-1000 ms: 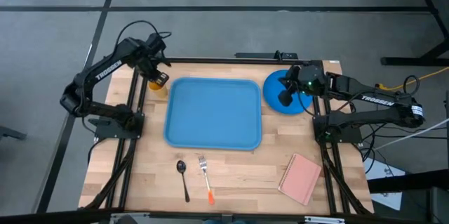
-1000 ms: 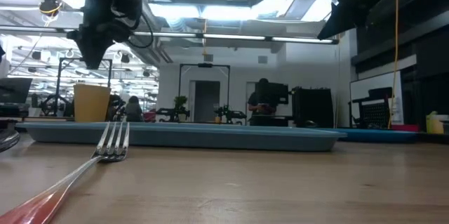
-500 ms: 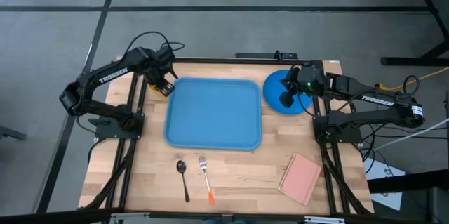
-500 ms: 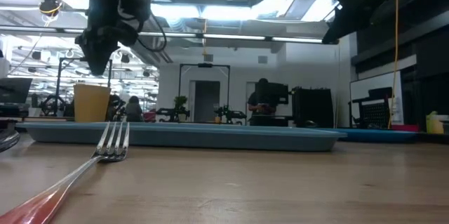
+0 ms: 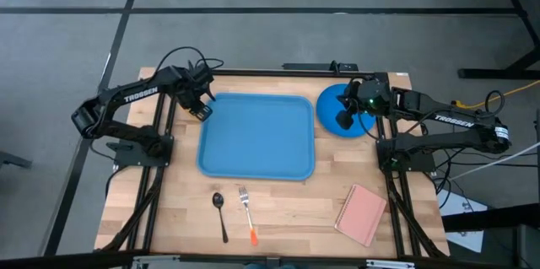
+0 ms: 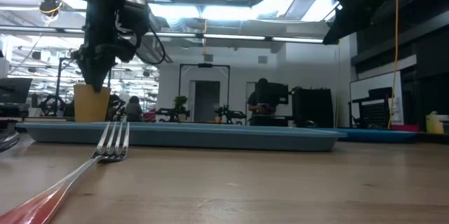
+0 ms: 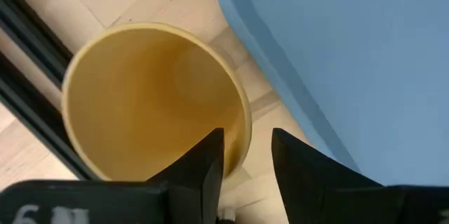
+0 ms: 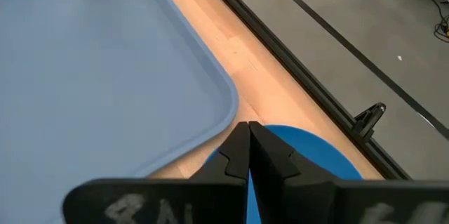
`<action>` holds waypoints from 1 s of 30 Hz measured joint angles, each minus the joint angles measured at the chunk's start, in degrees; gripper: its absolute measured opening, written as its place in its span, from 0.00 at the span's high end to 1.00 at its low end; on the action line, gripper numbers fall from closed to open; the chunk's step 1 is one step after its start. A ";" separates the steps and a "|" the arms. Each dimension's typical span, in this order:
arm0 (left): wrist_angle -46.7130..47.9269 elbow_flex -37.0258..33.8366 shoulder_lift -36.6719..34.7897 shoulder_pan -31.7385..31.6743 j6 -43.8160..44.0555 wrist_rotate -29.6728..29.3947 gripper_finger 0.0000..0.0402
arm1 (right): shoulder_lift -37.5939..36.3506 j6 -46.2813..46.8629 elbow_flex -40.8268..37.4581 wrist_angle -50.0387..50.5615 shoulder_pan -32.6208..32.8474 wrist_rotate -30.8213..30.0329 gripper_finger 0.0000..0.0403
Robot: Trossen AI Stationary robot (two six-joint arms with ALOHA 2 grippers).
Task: Pick and place plate/cup/fork/spoon on tray
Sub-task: Put the yellow cup on the light blue tray
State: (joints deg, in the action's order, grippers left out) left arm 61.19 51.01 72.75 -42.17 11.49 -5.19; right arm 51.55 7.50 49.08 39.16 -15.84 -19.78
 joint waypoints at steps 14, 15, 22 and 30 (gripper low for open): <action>-2.66 -1.96 0.00 -0.02 -3.02 -5.04 0.97 | 0.00 -0.01 0.00 0.01 0.00 0.00 0.98; -1.70 -1.29 -0.03 -0.01 -3.00 -5.83 0.98 | 0.00 -0.01 0.00 0.02 0.00 -0.01 0.98; 3.30 10.36 -0.55 3.46 -2.61 -6.68 0.99 | 0.00 0.00 0.00 0.20 0.00 -0.01 0.98; -3.15 16.41 2.43 9.67 -1.38 1.13 0.99 | 0.00 0.00 0.00 0.20 0.01 -0.01 0.98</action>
State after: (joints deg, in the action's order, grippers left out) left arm 58.04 67.42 75.18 -32.51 10.11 -4.06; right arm 51.55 7.50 49.08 39.35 -15.83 -19.79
